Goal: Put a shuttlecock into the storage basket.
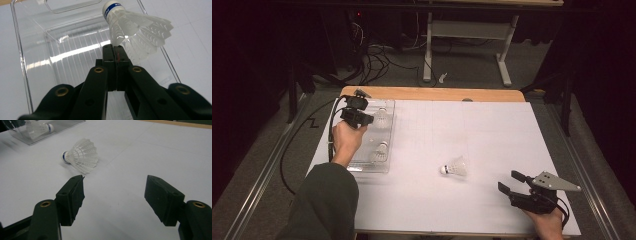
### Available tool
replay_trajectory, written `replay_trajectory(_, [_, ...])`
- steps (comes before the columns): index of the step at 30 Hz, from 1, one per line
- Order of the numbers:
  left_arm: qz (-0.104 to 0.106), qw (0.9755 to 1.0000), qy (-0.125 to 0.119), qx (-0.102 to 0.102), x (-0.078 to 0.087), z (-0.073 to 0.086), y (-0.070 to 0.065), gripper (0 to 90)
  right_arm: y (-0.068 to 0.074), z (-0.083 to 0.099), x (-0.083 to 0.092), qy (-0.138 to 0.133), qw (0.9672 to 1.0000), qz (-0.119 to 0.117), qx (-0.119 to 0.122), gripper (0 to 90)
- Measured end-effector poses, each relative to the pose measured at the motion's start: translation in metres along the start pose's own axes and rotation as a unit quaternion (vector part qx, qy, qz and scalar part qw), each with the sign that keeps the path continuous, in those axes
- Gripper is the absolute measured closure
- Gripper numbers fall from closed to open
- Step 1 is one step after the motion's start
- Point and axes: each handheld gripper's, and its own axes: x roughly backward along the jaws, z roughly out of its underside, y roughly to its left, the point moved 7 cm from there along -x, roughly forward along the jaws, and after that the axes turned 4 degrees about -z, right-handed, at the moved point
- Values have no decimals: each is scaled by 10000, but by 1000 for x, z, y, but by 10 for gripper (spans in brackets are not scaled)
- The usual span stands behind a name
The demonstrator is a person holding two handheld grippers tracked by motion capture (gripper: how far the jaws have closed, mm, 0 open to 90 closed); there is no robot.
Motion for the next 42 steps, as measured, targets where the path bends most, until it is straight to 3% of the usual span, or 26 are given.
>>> replay_trajectory(17, [13, 9999, 91, 99, -9, 0, 4, 891, 0, 0, 0, -2, 10000, -3, 4, 323])
replay_trajectory(21, [28, 9998, 170, 78, -12, 2, 4, 752, 0, 0, 0, -1, 10000, -3, 4, 323])
replay_trajectory(26, [25, 9998, 161, 88, -11, 5, 3, 643, 0, 0, 0, -3, 10000, -2, 4, 323])
replay_trajectory(30, [74, 9998, 84, 133, -9, 6, 4, 592, 0, 0, 0, 0, 10000, -1, 5, 323])
replay_trajectory(42, [112, 9998, -184, 22, 2, 6, 0, 525, 0, 0, 0, -5, 10000, 8, 0, 323])
